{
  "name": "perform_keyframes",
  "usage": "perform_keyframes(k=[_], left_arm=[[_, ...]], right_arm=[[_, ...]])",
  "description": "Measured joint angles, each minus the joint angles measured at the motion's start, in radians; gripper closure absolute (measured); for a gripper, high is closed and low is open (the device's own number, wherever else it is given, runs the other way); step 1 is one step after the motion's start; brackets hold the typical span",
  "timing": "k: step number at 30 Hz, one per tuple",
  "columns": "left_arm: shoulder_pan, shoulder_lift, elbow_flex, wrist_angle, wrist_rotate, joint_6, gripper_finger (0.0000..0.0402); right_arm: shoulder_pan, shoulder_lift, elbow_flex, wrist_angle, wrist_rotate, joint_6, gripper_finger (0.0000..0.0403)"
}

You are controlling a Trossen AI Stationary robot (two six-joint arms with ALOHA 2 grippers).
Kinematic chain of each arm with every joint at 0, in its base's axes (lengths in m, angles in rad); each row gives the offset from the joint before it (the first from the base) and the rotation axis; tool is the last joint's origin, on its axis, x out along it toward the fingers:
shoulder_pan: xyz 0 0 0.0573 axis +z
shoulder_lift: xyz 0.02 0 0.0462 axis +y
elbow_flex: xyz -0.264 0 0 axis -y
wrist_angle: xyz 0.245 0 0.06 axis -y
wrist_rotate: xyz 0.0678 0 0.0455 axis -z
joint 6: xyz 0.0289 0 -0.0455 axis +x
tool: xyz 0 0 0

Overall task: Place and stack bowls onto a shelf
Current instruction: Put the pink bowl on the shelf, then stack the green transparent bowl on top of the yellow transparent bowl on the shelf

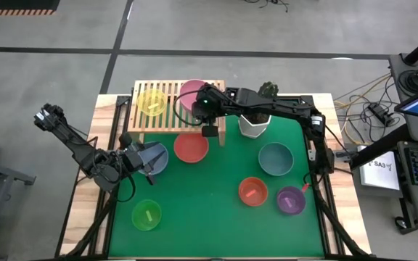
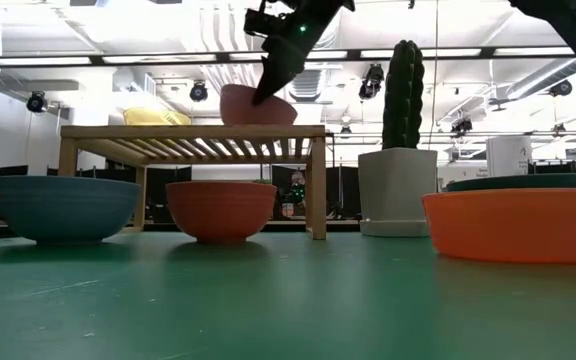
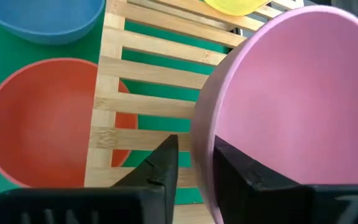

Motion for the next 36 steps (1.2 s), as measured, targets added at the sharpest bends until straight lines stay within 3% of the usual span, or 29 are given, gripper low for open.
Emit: perform_keyframes(k=[9,19,29,36], left_arm=[[0.000,0.000,0.000,0.000,0.000,-0.004,0.0261],[0.000,0.000,0.000,-0.002,0.001,-0.004,0.0261],[0.000,0.001,0.000,0.000,0.013,-0.004,0.0261],[0.000,0.003,0.018,0.007,0.160,0.013,0.0261]], right_arm=[[0.000,0.000,0.032,0.018,0.016,0.010,0.0281],[0.037,-0.037,0.139,-0.092,0.013,0.091,0.0283],[0.247,-0.157,0.089,-0.215,-0.019,0.193,0.0316],[0.411,-0.254,-0.106,-0.103,-0.011,0.249,0.0335]])
